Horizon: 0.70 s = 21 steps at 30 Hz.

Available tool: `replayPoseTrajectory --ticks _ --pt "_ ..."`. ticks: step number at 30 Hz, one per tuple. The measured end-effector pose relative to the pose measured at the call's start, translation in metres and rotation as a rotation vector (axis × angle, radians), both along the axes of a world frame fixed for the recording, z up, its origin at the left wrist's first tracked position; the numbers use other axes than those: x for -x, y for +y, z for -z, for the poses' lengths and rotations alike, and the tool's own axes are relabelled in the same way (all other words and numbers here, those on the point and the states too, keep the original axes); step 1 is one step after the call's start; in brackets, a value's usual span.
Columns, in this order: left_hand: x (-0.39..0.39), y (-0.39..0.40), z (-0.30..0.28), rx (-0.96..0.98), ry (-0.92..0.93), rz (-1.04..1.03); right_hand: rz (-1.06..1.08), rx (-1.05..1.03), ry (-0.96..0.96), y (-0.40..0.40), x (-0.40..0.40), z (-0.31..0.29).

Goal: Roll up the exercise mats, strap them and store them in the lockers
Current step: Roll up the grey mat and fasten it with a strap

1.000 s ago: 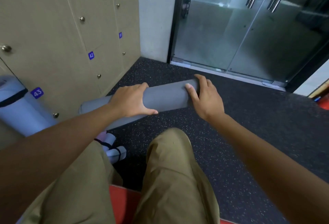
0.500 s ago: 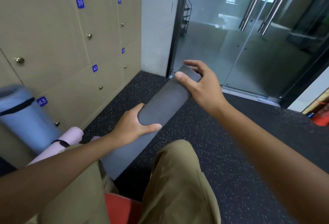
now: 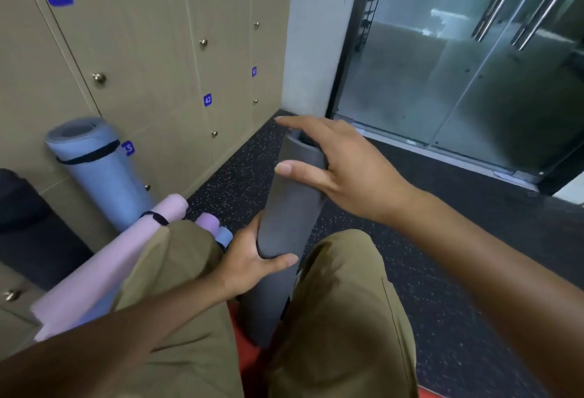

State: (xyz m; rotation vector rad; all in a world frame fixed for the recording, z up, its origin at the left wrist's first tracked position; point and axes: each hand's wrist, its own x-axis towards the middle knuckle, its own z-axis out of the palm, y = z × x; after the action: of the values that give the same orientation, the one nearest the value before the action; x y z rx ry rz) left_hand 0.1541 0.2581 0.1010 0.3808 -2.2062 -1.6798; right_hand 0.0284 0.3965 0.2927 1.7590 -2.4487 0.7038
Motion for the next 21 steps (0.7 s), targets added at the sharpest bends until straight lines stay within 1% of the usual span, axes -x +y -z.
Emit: replayPoseTrajectory --ticks 5,8,11,16,21 --pt "-0.004 -0.005 -0.001 -0.004 -0.017 0.033 -0.060 -0.022 0.079 -0.004 0.003 0.002" --pt "-0.003 -0.005 -0.006 -0.013 0.011 0.055 -0.053 -0.055 0.100 -0.001 0.006 0.008" --pt "0.005 0.000 -0.021 -0.050 0.079 0.047 -0.018 -0.089 0.110 0.002 0.007 0.014" --pt "0.024 0.013 -0.048 -0.031 0.187 -0.006 -0.005 -0.122 0.109 0.007 0.006 0.022" --pt "0.037 0.027 -0.051 -0.030 0.192 -0.047 0.001 -0.144 0.035 0.020 0.017 0.026"
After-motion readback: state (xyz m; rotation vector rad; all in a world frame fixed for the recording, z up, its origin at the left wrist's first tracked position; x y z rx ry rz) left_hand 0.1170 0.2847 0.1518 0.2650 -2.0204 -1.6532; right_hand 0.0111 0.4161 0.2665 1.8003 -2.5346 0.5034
